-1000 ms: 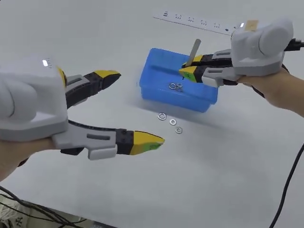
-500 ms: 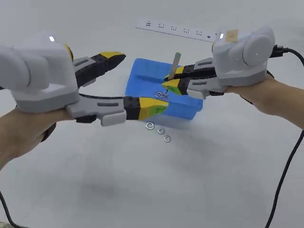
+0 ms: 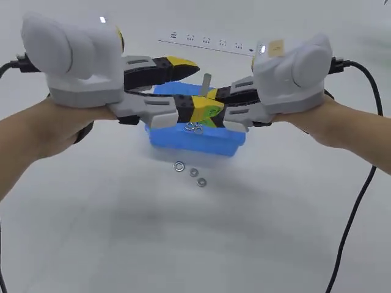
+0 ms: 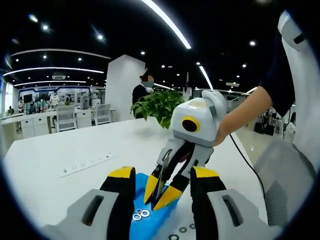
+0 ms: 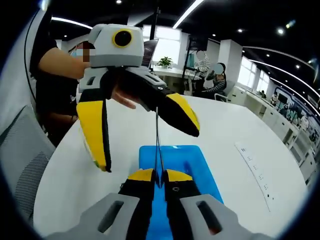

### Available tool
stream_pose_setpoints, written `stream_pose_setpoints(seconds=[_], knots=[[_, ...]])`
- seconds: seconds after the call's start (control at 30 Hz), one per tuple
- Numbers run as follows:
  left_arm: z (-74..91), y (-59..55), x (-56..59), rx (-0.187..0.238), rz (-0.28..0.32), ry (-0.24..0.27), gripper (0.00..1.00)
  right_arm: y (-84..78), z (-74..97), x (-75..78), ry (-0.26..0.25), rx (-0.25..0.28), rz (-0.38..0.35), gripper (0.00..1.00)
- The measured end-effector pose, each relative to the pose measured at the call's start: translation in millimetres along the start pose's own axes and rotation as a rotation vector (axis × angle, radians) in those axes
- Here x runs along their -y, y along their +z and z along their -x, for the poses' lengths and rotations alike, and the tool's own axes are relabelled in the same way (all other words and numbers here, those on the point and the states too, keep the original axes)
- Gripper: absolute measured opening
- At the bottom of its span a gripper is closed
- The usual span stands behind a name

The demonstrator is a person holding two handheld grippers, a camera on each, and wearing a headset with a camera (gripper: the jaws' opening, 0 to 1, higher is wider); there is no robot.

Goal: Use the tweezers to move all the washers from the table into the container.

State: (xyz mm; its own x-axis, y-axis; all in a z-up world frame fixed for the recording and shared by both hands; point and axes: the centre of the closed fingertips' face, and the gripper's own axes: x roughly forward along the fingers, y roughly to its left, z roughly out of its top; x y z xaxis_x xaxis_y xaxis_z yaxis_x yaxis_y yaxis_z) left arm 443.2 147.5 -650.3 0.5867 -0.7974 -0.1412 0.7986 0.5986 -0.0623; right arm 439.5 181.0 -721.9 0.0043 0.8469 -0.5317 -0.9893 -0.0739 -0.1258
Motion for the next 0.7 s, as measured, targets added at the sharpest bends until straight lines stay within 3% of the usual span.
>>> stream_pose_setpoints(seconds=[0.27, 0.3, 0.43, 0.67, 0.7], knots=[[5.9, 3.1, -2.3, 0.005, 0.018, -0.034, 0.24, -3.1, -2.2, -3.5, 0.016, -0.012, 0.006, 0.09], [4.6, 5.5, 2.1, 0.007, 0.013, -0.033, 0.21, -3.2, -2.7, -3.9, 0.017, -0.013, 0.006, 0.09], [5.3, 8.9, 5.2, 0.011, 0.005, -0.057, 0.17, -3.4, -4.7, -7.3, 0.029, -0.018, 0.01, 0.09], [5.0, 6.1, 16.1, -0.025, -0.031, -0.123, 0.09, -1.7, -4.2, -6.8, 0.031, -0.018, 0.016, 0.09], [5.0, 6.4, 13.8, -0.026, -0.039, -0.115, 0.09, -1.8, -4.0, -7.2, 0.032, -0.019, 0.018, 0.09]])
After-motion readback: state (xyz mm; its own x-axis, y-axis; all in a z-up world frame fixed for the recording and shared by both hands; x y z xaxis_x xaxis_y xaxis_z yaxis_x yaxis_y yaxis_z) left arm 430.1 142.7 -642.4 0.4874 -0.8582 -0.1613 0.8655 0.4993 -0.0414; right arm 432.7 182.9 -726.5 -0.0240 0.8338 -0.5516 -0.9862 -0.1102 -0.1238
